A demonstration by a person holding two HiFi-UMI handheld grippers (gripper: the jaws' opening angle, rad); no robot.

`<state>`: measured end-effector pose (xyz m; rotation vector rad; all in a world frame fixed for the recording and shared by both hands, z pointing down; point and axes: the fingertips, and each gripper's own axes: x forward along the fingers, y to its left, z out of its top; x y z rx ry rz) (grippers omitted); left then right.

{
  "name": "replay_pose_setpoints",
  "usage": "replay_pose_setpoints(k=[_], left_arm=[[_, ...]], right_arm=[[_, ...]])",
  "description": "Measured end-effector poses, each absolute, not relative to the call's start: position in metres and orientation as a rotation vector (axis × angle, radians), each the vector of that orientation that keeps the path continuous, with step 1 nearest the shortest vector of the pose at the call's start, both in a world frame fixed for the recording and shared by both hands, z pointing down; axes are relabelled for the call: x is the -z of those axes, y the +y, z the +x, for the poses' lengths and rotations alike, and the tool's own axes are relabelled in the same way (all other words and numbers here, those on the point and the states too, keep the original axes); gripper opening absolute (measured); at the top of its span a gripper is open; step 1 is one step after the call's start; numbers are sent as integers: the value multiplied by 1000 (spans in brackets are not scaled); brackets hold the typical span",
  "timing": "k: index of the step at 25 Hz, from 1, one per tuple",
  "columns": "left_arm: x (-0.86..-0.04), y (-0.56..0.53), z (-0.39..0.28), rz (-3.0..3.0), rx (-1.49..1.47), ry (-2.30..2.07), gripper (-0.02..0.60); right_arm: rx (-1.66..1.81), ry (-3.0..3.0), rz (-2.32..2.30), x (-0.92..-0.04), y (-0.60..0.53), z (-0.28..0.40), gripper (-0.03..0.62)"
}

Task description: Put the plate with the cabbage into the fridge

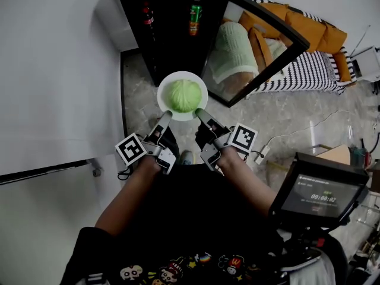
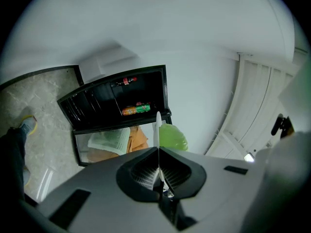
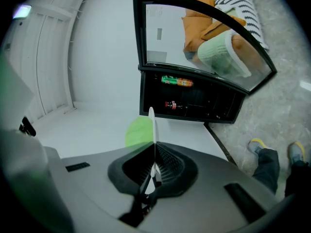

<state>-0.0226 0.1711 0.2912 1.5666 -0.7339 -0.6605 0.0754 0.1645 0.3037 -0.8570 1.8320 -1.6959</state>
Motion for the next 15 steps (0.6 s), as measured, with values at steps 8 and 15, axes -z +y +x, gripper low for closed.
replay_pose_setpoints(k=[8, 15], left_arm=[[-286, 164, -23, 1588, 650, -722, 11], [-289, 149, -24, 1571, 635, -720, 11]], right_arm=[[1677, 1821, -860, -298, 159, 75, 14], [1690, 1803, -871, -302, 145, 74, 14]])
